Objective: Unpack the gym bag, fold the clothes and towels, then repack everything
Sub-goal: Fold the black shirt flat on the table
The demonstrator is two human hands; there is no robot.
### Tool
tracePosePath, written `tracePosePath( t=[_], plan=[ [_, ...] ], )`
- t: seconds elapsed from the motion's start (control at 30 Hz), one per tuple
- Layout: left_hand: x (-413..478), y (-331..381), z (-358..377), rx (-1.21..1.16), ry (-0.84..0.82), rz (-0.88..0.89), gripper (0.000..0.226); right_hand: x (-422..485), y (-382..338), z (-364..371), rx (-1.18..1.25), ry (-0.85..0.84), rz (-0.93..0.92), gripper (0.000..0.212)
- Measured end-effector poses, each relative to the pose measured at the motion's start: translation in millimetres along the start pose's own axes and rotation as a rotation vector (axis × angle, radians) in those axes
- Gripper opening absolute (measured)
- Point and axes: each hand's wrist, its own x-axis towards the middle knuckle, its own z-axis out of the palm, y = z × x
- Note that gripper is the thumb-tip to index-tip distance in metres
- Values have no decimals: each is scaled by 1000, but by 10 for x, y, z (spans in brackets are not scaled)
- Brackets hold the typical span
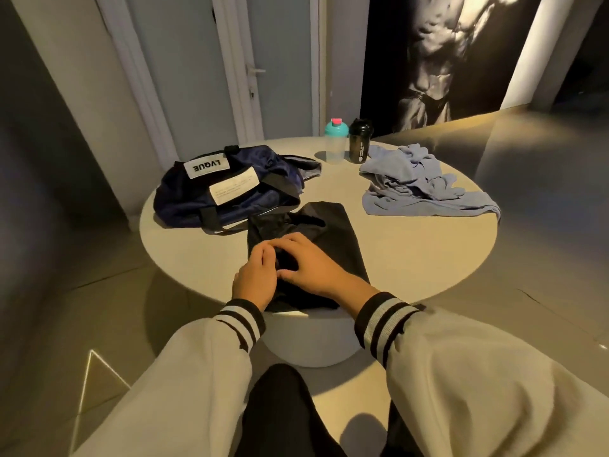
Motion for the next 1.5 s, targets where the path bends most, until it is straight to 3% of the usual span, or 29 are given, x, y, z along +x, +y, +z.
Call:
tracePosePath(
  t=[0.17,0.3,0.4,0.5,0.63,0.73,0.87,0.97,1.1,1.2,1.3,1.4,1.5],
  plan=[
    [40,-92,126,184,-142,102,48,-184,280,44,-48,40,131,61],
    [103,87,296,92,-232,125,46,-230,468,-35,-132,67,203,57],
    [211,201,393,-16,-312,140,42,-248,606,-102,-193,159,291,41],
    [250,194,434,-131,-242,147,35,-269,649,-63,-153,263,343,31],
    [231,89,445,-58,-114,143,38,-298,567,75,-216,342,288,41],
    [195,90,450,-44,-142,140,39,-248,515,119,-322,355,314,41],
    [185,101,435,-84,-126,129,37,-161,399,140,-354,373,366,19],
    [181,89,429,-144,-137,102,37,-174,385,167,-284,496,403,21],
    [163,97,432,-176,-149,101,42,-250,403,208,-311,636,309,24],
    [148,99,410,-191,-144,118,48,-272,390,253,-346,595,163,24],
    [145,87,379,-185,-121,148,56,-280,381,308,-369,432,15,26],
    [141,67,362,-160,-110,135,45,-295,348,309,-307,297,-19,25],
    [155,12,370,-128,-88,146,33,-332,333,284,-251,286,22,27]
  ],
)
